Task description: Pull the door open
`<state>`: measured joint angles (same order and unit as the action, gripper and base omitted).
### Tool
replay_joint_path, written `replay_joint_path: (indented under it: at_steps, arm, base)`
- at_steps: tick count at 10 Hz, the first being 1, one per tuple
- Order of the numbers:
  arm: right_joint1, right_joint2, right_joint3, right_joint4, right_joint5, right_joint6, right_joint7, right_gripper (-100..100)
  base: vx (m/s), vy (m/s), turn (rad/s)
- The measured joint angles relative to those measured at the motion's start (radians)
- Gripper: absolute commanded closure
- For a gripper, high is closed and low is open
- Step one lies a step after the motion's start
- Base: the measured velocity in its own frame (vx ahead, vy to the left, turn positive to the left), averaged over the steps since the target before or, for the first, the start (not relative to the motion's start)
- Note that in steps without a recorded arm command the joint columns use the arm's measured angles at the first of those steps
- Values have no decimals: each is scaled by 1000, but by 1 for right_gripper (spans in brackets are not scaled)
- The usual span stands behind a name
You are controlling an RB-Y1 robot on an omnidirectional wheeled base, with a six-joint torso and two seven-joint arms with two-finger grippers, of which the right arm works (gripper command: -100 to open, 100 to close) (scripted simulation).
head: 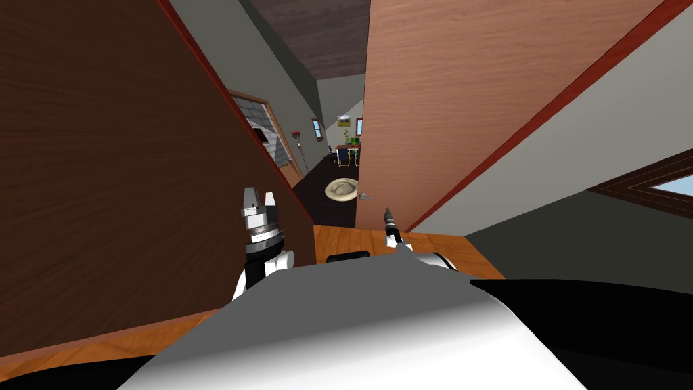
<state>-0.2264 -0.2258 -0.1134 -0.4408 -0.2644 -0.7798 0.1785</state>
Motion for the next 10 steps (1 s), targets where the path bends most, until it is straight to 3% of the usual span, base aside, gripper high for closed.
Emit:
replay_joint_path:
  at_steps: [1,4,6,7,10]
  arm:
    - [-3,4,-7,0,12,-4,-14,-100]
    - [20,66,-27,-76,27,6,-31,-100]
    - [-7,88,-31,-35,30,-25,-43,-100]
    - [3,110,-35,-65,32,-23,-41,-100]
    - [-18,140,-40,-32,38,-64,-53,-100]
  base:
    - [2,-11,92]
    - [55,5,32]
    - [149,10,49]
    - [225,4,24]
    - [189,6,12]
